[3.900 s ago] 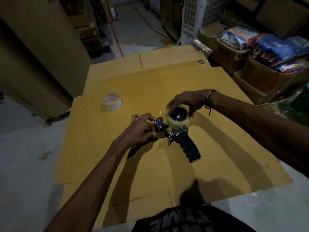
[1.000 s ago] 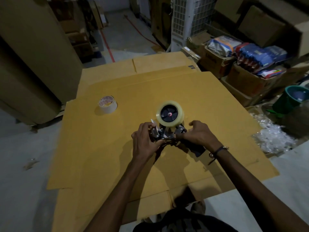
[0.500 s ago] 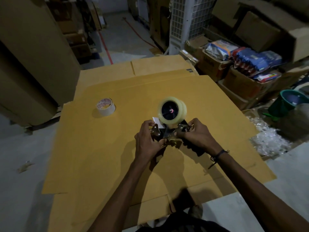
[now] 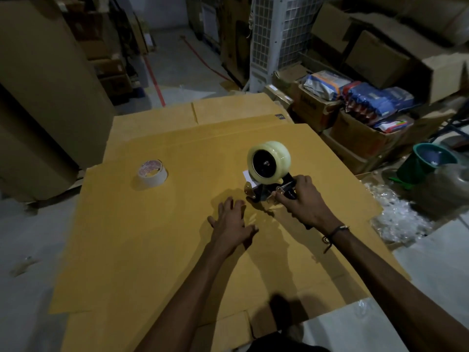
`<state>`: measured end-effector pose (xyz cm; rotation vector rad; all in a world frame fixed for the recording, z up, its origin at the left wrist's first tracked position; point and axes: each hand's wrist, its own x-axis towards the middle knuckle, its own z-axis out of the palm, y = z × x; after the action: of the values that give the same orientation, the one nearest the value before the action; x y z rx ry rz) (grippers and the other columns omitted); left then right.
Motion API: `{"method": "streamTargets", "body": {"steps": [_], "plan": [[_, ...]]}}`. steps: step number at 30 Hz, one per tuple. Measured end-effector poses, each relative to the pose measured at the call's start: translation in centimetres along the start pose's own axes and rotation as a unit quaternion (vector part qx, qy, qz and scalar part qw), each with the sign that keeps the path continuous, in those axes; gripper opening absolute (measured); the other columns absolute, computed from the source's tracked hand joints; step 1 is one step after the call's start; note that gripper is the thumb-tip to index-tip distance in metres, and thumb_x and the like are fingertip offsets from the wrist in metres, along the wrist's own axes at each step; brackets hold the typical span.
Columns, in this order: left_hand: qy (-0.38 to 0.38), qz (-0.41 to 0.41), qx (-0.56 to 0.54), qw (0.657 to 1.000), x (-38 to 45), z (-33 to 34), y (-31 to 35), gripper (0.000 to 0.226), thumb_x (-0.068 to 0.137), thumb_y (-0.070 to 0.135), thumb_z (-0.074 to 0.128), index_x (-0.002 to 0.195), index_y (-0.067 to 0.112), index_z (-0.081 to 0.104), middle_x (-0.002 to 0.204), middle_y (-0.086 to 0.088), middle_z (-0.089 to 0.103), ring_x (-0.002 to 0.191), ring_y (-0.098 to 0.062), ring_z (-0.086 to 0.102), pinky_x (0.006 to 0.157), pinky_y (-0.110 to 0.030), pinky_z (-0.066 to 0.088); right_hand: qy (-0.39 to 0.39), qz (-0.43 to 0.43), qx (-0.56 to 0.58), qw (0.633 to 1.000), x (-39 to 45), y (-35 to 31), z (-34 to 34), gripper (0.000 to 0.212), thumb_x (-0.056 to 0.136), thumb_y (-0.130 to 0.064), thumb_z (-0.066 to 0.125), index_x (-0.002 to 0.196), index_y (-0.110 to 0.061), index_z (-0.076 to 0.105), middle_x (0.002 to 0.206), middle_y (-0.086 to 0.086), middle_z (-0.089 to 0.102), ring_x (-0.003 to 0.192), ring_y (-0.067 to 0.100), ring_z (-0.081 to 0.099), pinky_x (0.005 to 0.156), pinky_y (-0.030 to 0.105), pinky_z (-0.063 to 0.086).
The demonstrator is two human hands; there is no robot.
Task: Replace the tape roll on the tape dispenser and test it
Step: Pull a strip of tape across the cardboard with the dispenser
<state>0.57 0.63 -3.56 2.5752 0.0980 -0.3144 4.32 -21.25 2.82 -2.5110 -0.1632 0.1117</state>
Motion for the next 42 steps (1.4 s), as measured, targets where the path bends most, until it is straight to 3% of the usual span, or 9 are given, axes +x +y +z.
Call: {"method": "streamTargets", "body": {"steps": [4, 10, 14, 18, 21, 29, 33, 42], "plan": [[-0.04, -0.022, 0.022, 0.999, -0.1, 1.8, -0.4, 0.09, 0.086, 0.054, 0.077, 0.157, 0.023, 0.032, 0.176, -0.007, -0.006, 0.162, -0.035, -0.009, 0.117, -0.077, 0.007, 0.009, -0.012, -0.02, 1.0, -0.5, 1.0, 0.9, 0.052, 0.094, -0.059, 0.065, 0.12, -0.019, 0.042, 0.117, 0.001, 0.04, 0.085, 0.021, 0.064, 0.077, 0.04, 0.061], [-0.054, -0.029, 0.021, 0.998, 0.4, 2.0, 0.0, 0.086, 0.087, 0.05, 0.079, 0.155, 0.021, 0.035, 0.176, -0.009, -0.007, 0.161, -0.038, -0.013, 0.116, -0.079, 0.006, 0.028, -0.015, -0.026, 0.999, -1.8, 2.6, 2.4, 0.059, 0.093, -0.051, 0.072, 0.126, -0.011, 0.044, 0.123, 0.003, 0.04, 0.085, 0.019, 0.057, 0.073, 0.029, 0.048], [-0.061, -0.021, 0.019, 0.998, 0.3, 2.1, -0.2, 0.089, 0.09, 0.051, 0.075, 0.159, 0.022, 0.029, 0.176, -0.009, -0.011, 0.16, -0.038, -0.016, 0.117, -0.078, 0.002, 0.041, -0.034, -0.03, 0.998, -2.1, 3.1, 3.0, 0.07, 0.088, -0.055, 0.076, 0.135, -0.014, 0.044, 0.134, 0.007, 0.043, 0.092, 0.028, 0.069, 0.074, 0.039, 0.06], [-0.048, -0.004, 0.038, 0.998, -0.6, 3.0, -1.0, 0.09, 0.097, 0.062, 0.058, 0.167, 0.028, 0.013, 0.174, -0.006, -0.019, 0.159, -0.037, -0.023, 0.117, -0.076, -0.006, 0.053, -0.047, -0.027, 0.997, -2.8, 3.4, 3.6, 0.08, 0.087, -0.055, 0.077, 0.147, -0.018, 0.04, 0.142, 0.005, 0.045, 0.102, 0.029, 0.072, 0.08, 0.046, 0.062], [-0.034, 0.018, 0.057, 0.998, -1.4, 3.8, -1.6, 0.091, 0.098, 0.071, 0.043, 0.168, 0.031, 0.001, 0.172, -0.005, -0.028, 0.155, -0.035, -0.032, 0.116, -0.076, -0.012, 0.076, -0.047, -0.004, 0.996, -3.4, 3.3, 4.0, 0.084, 0.086, -0.054, 0.079, 0.152, -0.016, 0.042, 0.145, 0.004, 0.049, 0.113, 0.024, 0.068, 0.088, 0.04, 0.061], [-0.04, 0.016, 0.084, 0.996, -1.3, 4.3, -1.8, 0.096, 0.091, 0.082, 0.041, 0.167, 0.038, 0.0, 0.171, -0.006, -0.03, 0.154, -0.036, -0.035, 0.109, -0.082, -0.015, 0.119, -0.038, 0.036, 0.992, -4.0, 3.0, 4.4, 0.087, 0.079, -0.062, 0.075, 0.149, -0.015, 0.053, 0.131, 0.004, 0.058, 0.114, 0.016, 0.061, 0.089, 0.025, 0.048], [-0.049, 0.001, 0.083, 0.995, -1.2, 4.1, -1.3, 0.095, 0.091, 0.081, 0.044, 0.166, 0.04, 0.002, 0.171, -0.004, -0.03, 0.154, -0.037, -0.035, 0.108, -0.086, -0.013, 0.132, -0.03, 0.041, 0.99, -4.1, 2.6, 4.5, 0.083, 0.078, -0.06, 0.076, 0.147, -0.017, 0.055, 0.118, 0.003, 0.056, 0.101, 0.012, 0.056, 0.081, 0.025, 0.045], [-0.06, -0.029, 0.081, 0.994, -1.5, 3.5, 0.0, 0.096, 0.09, 0.078, 0.051, 0.166, 0.042, 0.004, 0.172, -0.002, -0.029, 0.155, -0.038, -0.032, 0.107, -0.086, -0.012, 0.149, -0.022, 0.04, 0.988, -5.1, 2.8, 4.7, 0.077, 0.08, -0.049, 0.083, 0.144, -0.017, 0.055, 0.111, 0.0, 0.052, 0.089, 0.013, 0.057, 0.071, 0.025, 0.045]]}}
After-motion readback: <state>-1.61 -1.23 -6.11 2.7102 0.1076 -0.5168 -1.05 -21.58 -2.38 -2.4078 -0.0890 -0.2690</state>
